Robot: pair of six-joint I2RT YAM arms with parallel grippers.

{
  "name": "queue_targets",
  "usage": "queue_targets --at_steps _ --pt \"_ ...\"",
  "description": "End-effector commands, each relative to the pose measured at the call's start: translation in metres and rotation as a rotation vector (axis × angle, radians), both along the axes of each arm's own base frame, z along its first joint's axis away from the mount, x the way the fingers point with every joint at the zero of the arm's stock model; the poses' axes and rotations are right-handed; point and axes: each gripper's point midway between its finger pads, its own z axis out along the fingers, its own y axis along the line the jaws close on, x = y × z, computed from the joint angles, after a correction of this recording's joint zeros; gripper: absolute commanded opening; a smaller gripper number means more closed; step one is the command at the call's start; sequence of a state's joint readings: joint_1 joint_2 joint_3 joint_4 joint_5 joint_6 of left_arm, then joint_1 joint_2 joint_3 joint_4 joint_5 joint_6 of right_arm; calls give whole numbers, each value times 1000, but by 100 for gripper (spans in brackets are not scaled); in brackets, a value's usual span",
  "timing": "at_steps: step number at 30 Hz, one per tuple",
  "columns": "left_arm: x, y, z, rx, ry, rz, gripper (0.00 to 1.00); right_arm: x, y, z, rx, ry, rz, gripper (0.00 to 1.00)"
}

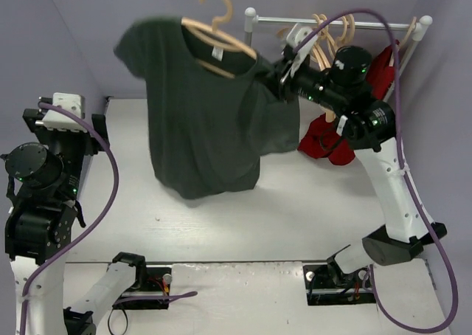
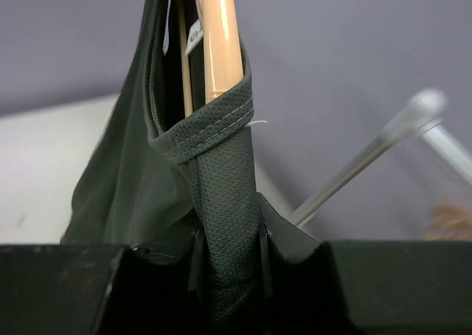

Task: Place the t-shirt on the hanger
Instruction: Place the hanger at the clothesline.

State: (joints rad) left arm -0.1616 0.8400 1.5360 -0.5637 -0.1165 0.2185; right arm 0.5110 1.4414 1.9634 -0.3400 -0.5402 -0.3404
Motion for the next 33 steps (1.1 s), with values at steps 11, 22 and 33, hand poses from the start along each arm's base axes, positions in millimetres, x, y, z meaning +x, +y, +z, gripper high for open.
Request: queue_targets --at_steps 11,22,33 --pt "11 21 -18 -119 -22 157 70 -56 -61 139 287 -337 -153 0" --pt "35 -6 -46 -162 58 37 70 -64 -146 66 244 -264 -553 0" --pt "44 -13 -59 -168 97 6 70 -39 -163 74 194 -287 -704 0"
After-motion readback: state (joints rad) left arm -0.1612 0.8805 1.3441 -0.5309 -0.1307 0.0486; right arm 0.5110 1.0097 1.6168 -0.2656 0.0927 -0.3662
